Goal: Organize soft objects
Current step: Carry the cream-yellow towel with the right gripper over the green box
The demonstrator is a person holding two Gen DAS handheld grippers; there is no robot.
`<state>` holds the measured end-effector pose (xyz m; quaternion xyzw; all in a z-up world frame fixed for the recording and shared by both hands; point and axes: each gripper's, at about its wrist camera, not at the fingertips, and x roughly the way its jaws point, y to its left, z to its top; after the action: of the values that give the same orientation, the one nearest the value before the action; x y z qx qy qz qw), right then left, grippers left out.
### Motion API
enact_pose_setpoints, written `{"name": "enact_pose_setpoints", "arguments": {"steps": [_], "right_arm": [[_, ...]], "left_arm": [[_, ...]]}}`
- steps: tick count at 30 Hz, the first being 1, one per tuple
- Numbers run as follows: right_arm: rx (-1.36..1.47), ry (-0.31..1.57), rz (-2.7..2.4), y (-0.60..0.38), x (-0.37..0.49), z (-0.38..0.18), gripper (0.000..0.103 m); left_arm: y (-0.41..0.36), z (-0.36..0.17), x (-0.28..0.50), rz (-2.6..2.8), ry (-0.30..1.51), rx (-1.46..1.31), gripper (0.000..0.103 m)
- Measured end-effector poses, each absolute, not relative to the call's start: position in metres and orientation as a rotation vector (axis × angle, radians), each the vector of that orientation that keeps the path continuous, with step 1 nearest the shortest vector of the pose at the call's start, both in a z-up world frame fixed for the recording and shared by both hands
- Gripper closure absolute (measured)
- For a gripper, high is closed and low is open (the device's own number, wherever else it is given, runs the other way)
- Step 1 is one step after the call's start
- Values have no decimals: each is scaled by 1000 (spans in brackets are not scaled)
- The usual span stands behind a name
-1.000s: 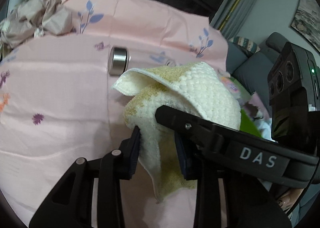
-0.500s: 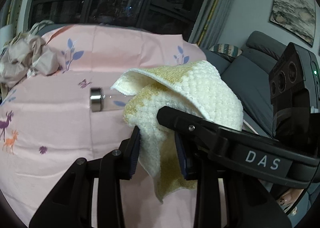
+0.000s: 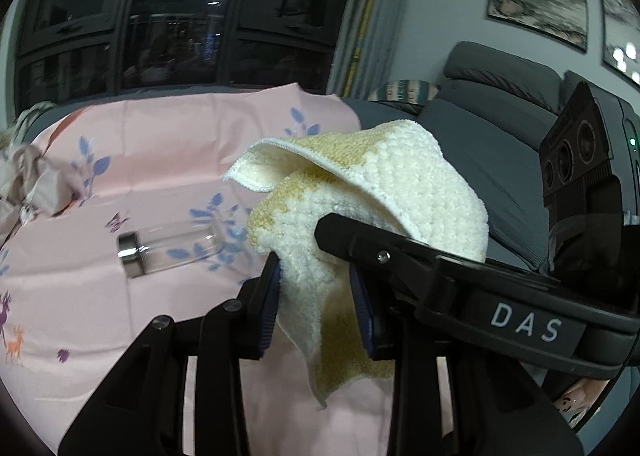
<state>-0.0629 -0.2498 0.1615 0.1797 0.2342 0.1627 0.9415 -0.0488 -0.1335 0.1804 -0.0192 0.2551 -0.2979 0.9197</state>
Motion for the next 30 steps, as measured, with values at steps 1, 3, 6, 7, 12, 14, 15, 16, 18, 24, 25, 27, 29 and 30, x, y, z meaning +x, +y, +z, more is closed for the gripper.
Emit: {"name": "enact_pose_setpoints", "arguments": {"steps": [1, 3, 6, 7, 12, 14, 15, 16, 18, 24, 25, 27, 29, 30], "right_arm": [[369, 475, 323, -253, -66, 162, 71], [373, 465, 289, -265, -71, 163, 71], [391, 450, 258, -280, -75, 164, 71], [402, 445, 247, -287, -76, 164, 71], [450, 419, 200, -318, -81, 161, 71], [469, 403, 178, -329, -83, 159, 71], [477, 396, 170, -333, -83, 159, 71], [483, 389, 161, -337, -82, 158, 71], [491, 372, 140, -346, -83, 158, 71], [515, 343, 120, -369, -82, 154, 71], [520, 344, 119, -371, -80, 153, 71], [535, 363, 117, -377, -73, 148, 71], [543, 390, 110, -381, -65, 142, 71], [548, 407, 104, -384, -61, 139, 71]], "left_arm": [[-140, 181, -48, -625, 524, -32, 72], [-152, 182, -47, -643, 525, -19, 72], [-170, 184, -46, -662, 522, 6, 72], [-177, 184, -45, -669, 522, 13, 72], [-209, 185, -41, -712, 526, 47, 72], [-222, 186, -39, -728, 526, 61, 72], [-228, 185, -38, -735, 527, 64, 72], [-234, 185, -36, -741, 528, 68, 72], [-245, 184, -32, -749, 533, 71, 72], [-275, 182, -18, -770, 554, 79, 72], [-278, 180, -15, -769, 561, 78, 72], [-285, 175, -10, -761, 581, 82, 72], [-291, 168, -1, -748, 610, 90, 72], [-293, 164, 2, -744, 622, 92, 72]]}}
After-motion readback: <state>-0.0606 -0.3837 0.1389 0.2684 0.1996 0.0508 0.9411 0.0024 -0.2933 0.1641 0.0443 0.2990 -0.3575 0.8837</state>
